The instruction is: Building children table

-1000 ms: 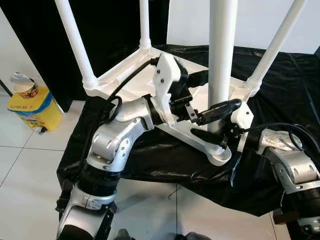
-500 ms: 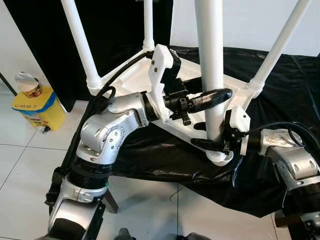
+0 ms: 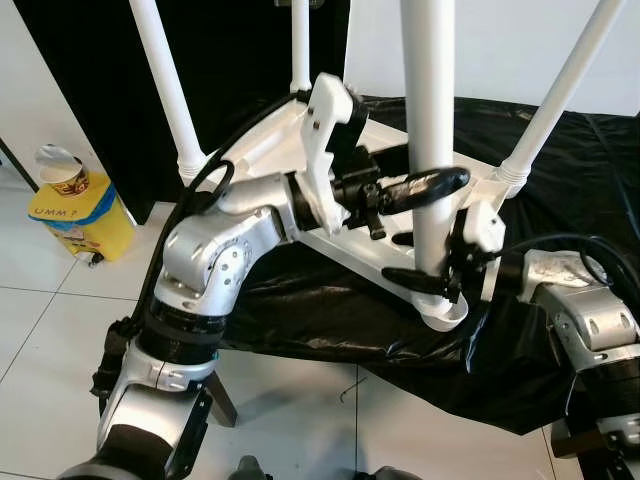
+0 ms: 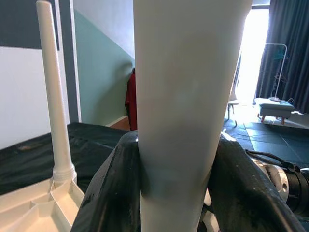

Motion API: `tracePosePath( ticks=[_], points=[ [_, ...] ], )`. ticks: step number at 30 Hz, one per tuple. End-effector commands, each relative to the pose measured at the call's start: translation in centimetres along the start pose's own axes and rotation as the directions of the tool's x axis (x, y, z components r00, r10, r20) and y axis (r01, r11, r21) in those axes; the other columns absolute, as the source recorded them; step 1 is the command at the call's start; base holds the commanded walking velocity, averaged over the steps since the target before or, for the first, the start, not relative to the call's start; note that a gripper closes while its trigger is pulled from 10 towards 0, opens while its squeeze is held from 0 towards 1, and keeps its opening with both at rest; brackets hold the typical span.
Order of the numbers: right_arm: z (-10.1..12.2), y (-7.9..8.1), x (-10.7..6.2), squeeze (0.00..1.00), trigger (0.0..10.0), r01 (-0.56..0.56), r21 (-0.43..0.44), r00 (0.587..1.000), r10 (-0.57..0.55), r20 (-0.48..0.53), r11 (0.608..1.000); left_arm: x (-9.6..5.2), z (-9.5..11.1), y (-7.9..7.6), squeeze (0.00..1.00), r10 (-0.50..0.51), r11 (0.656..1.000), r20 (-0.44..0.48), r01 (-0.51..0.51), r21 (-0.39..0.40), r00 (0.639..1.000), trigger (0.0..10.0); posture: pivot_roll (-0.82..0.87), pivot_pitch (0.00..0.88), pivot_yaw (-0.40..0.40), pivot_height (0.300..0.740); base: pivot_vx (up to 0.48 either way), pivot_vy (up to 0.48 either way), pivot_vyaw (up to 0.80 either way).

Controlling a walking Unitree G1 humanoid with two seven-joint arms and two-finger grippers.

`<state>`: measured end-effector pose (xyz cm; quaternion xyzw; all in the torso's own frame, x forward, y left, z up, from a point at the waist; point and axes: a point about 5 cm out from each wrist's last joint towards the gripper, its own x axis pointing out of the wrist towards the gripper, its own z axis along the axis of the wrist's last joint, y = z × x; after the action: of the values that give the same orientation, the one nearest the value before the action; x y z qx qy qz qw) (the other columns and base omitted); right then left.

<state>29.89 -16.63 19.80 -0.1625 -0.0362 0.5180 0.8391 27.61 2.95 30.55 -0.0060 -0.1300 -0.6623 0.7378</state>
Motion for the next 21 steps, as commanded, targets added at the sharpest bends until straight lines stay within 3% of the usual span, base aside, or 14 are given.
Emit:
tracePosePath(
  ticks=[1, 3, 7, 8, 9, 10, 13, 15, 18, 20, 21],
  points=[
    [0.3, -0.5, 0.0, 1.00, 10.0, 0.037, 0.013, 0.999, -0.037, 0.024, 0.999, 0.6, 0.2, -0.3, 0.00, -0.038, 0.999, 0.002, 0.038, 0.004, 0.999, 10.0, 0.00, 0.017, -0.064, 0.740, 0.000, 0.000, 0.00],
    [0.4, -0.6, 0.0, 1.00, 10.0, 0.044, 0.015, 0.999, -0.045, 0.029, 0.999, 0.6, 0.4, 0.0, 0.00, -0.005, 1.000, 0.005, 0.005, 0.018, 1.000, 10.0, 0.00, 0.017, -0.064, 0.740, 0.000, 0.000, 0.00],
    [1.0, -1.6, 0.2, 1.00, 10.0, 0.146, 0.010, 0.986, -0.147, 0.077, 0.989, 0.7, 1.2, 1.9, 0.00, 0.175, 0.984, -0.012, -0.174, 0.029, 0.985, 10.0, 0.00, 0.024, -0.062, 0.740, 0.000, 0.000, 0.00],
    [1.3, -1.9, 0.3, 0.51, 10.0, 0.178, 0.020, 0.979, -0.179, 0.096, 0.984, 0.7, 1.4, 2.5, 0.00, 0.234, 0.972, -0.028, -0.233, 0.029, 0.972, 10.0, 0.00, 0.026, -0.062, 0.740, 0.000, 0.000, 0.00],
    [1.3, -1.9, 0.3, 0.51, 10.0, 0.178, 0.020, 0.979, -0.179, 0.096, 0.984, 0.7, 1.4, 2.5, 0.00, 0.234, 0.972, -0.028, -0.233, 0.029, 0.972, 10.0, 0.00, 0.026, -0.062, 0.740, 0.000, 0.000, 0.00],
    [1.5, -2.0, 0.4, 0.00, 10.0, 0.200, 0.029, 0.973, -0.202, 0.114, 0.979, 0.8, 1.4, 3.0, 0.00, 0.281, 0.960, -0.043, -0.280, 0.034, 0.959, 10.0, 0.00, 0.026, -0.062, 0.740, 0.000, 0.000, 0.00],
    [1.8, -2.1, 0.7, 0.00, 10.0, 0.230, 0.029, 0.963, -0.231, 0.137, 0.973, 0.8, 1.6, 3.6, 0.00, 0.341, 0.940, -0.044, -0.340, 0.025, 0.939, 10.0, 0.00, 0.029, -0.058, 0.740, 0.000, 0.000, 0.00],
    [2.0, -2.3, 1.4, 0.00, 10.0, 0.328, 0.019, 0.935, -0.327, 0.141, 0.945, 0.8, 2.2, 4.4, 0.00, 0.411, 0.912, -0.017, -0.411, 0.000, 0.911, 10.0, 0.00, 0.037, -0.052, 0.740, 0.000, 0.000, 0.00],
    [2.0, -2.3, 1.4, 0.00, 10.0, 0.328, 0.019, 0.935, -0.327, 0.141, 0.945, 0.8, 2.2, 4.4, 0.00, 0.411, 0.912, -0.017, -0.411, 0.000, 0.911, 10.0, 0.00, 0.037, -0.052, 0.740, 0.000, 0.000, 0.00],
    [1.9, -2.4, 2.4, 0.00, 10.0, 0.448, 0.030, 0.885, -0.448, 0.129, 0.894, 0.9, 2.6, 4.5, 0.00, 0.458, 0.889, 0.029, -0.457, -0.022, 0.889, 10.0, 0.00, 0.043, -0.046, 0.740, 0.000, 0.000, 0.00],
    [1.9, -2.4, 2.4, 0.00, 10.0, 0.448, 0.030, 0.885, -0.448, 0.129, 0.894, 0.9, 2.6, 4.5, 0.00, 0.458, 0.889, 0.029, -0.457, -0.022, 0.889, 10.0, 0.00, 0.043, -0.046, 0.740, 0.000, 0.000, 0.00]
  ],
)
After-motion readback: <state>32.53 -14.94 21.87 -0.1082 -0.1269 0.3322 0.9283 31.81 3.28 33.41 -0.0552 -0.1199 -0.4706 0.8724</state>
